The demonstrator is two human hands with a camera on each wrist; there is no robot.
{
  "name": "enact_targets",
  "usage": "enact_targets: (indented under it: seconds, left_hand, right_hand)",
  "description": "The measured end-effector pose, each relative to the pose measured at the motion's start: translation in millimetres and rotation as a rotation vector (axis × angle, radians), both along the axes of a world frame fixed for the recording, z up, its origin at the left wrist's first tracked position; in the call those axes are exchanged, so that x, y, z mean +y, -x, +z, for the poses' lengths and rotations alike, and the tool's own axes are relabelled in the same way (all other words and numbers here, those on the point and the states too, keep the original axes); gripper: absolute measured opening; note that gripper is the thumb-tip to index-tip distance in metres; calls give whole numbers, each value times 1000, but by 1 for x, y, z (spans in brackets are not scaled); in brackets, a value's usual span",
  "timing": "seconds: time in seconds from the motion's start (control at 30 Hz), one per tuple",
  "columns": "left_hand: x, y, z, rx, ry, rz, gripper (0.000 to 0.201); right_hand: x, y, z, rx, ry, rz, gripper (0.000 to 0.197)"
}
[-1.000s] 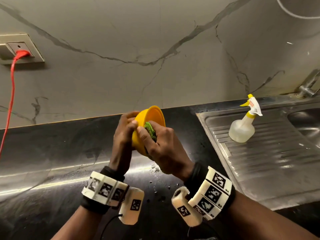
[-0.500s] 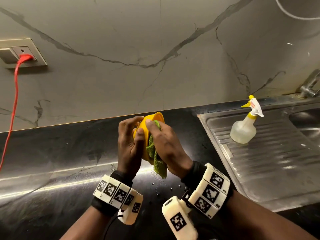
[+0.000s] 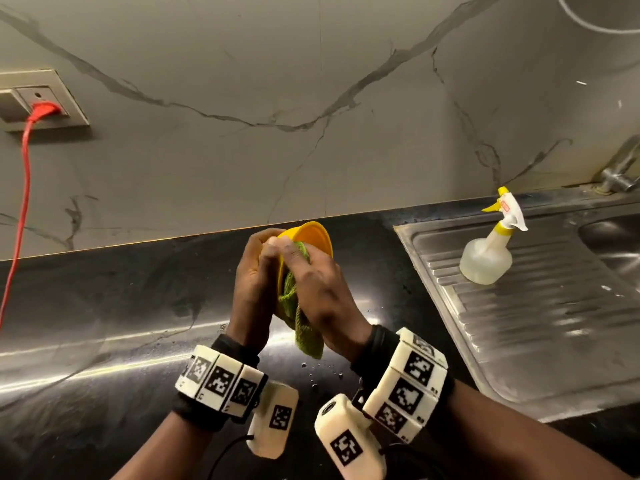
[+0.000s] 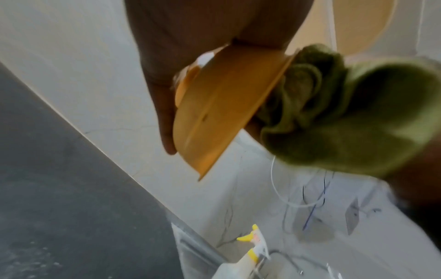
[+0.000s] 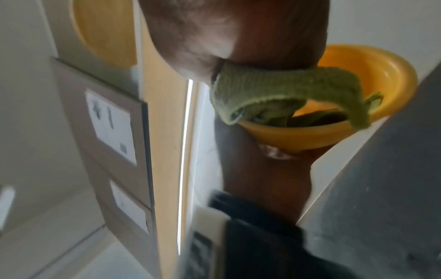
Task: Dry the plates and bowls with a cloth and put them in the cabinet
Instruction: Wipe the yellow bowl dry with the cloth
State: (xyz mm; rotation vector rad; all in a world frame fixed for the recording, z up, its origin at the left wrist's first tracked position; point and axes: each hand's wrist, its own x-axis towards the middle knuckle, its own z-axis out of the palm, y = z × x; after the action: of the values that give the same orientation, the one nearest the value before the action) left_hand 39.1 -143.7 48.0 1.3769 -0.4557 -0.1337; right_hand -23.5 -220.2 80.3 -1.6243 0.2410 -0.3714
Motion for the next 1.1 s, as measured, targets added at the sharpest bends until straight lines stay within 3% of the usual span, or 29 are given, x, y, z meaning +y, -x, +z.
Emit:
enact_targets:
  seconds: [0.07,0.13,0.2,0.3,0.4,0.5,0.63,0.73,0.83,1.0,1.1]
  left_hand:
    - [2,4,-9,-96,-60,25,52]
    - [6,5,-16,-132,-103,1,51]
    - [11,-1,-16,-59,-158,-55,50]
    - [12,-5,2,257,-191,-167,55]
    - [7,-1,12,506,-156,-279,62]
    - [2,1,4,399,-43,-198,59]
    - [3,-4,-9,58,-89,-103,48]
    - [7,-4,-18,-77,-124,-114,71]
    - [14,-4,-25,-60,-152,-140,72]
    - [14,-2,-18,62,-107,-100,62]
    - [13,-4,-14,165,-1,-97,72]
  right_hand:
    - [-4,-2,6,103,-296,12,42]
    - [-10,-3,6,140,-363,12,45]
    - [-14,-3,-1,92,-162,-17,47]
    - [-14,0,-8,2,139,-17,39]
    - [-7,3,-10,-54,260,6,38]
    - [-7,1,-10,-72,216,-16,40]
    - [-12,-3,-11,-7,76,-33,47]
    - [-19,-7,-8,136,-274,3,52]
    - [-26,-4,-1,229,-475,72,50]
    - [-24,-1,-5,174,-489,119,49]
    - [-28,4,-6,115,-491,118,42]
